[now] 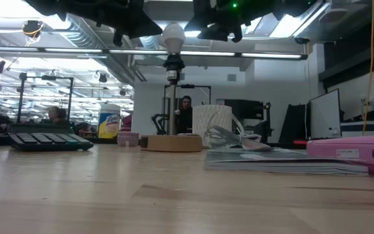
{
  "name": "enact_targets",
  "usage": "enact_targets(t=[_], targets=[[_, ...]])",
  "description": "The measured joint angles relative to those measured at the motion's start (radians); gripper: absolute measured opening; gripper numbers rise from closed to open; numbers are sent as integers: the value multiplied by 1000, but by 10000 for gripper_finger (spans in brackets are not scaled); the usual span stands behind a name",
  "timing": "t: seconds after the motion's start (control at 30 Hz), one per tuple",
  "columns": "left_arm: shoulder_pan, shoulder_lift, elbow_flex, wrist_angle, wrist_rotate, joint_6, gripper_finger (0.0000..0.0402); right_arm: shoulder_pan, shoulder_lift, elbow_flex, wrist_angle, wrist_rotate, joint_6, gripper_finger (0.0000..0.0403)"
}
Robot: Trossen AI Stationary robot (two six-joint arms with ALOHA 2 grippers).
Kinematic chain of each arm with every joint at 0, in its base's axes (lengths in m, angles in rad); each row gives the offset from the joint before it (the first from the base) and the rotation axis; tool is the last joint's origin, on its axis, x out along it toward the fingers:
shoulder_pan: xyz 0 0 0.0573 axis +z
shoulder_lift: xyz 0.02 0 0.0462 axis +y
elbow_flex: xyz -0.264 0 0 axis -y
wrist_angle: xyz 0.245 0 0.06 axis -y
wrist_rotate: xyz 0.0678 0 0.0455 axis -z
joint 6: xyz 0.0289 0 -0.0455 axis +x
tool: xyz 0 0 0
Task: Screw lightbulb
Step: Remove the lightbulb from the lamp
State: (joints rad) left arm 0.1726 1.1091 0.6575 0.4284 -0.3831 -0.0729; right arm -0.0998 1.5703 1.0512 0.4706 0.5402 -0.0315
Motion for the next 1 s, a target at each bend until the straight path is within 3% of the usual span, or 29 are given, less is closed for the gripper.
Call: enact_targets(t=[0.47,0.7,1.0], targets=[[-38,1,0,7,21,-3,1,-21,0,0,-3,-2,0,255],[-48,-1,0,139,10,78,1,-18,-26,0,-6,-1,-76,255],[23,-1,0,180,-50,123,1,54,-75,0,-18,-7,-76,255]])
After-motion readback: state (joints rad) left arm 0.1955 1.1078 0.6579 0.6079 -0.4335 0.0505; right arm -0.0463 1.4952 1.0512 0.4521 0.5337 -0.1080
